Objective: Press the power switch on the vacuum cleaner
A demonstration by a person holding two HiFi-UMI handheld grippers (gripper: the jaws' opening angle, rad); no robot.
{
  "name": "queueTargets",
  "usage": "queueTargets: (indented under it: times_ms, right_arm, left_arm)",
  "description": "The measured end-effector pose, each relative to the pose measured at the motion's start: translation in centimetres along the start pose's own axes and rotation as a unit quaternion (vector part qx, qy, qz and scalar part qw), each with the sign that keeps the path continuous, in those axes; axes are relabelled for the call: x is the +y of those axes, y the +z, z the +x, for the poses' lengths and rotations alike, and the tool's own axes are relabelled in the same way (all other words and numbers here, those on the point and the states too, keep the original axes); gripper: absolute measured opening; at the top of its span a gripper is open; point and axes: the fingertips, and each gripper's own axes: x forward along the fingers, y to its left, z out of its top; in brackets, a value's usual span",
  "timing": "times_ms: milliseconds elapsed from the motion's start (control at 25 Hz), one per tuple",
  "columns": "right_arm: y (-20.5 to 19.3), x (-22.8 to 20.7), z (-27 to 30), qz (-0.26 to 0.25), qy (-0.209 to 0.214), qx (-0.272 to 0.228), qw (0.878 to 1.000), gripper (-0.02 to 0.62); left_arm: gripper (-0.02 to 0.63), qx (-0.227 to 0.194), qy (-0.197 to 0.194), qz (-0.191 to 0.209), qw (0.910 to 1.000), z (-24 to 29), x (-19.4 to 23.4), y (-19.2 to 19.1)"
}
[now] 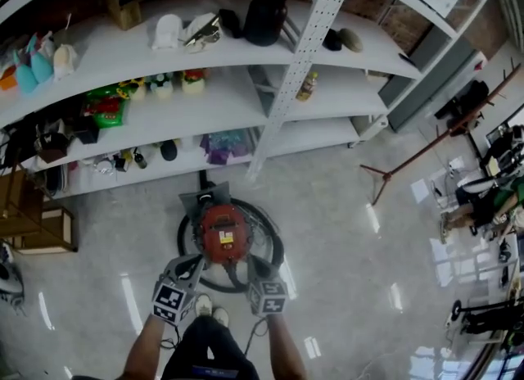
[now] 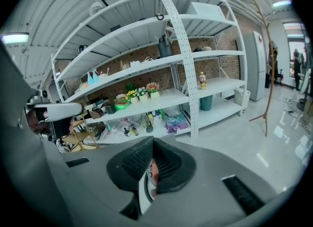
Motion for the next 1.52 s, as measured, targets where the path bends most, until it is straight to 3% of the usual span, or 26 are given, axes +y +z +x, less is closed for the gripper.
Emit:
queueTargets:
  times_ms: [320, 1520]
  right_arm:
    - [1.1, 1.3, -3.1, -0.001, 0.002, -0.018, 1.000, 0.012]
    - [12.1, 3.9, -15.6, -0.015, -0.006, -0.123, 0.992, 0.012]
  left_arm:
    - [0.008, -0.019, 0.004, 0.014, 0.9997, -1.9, -1.2, 3.3]
    - [0.008, -0.073, 0.002, 0.065, 0.9952, -5.8, -5.6, 11.8]
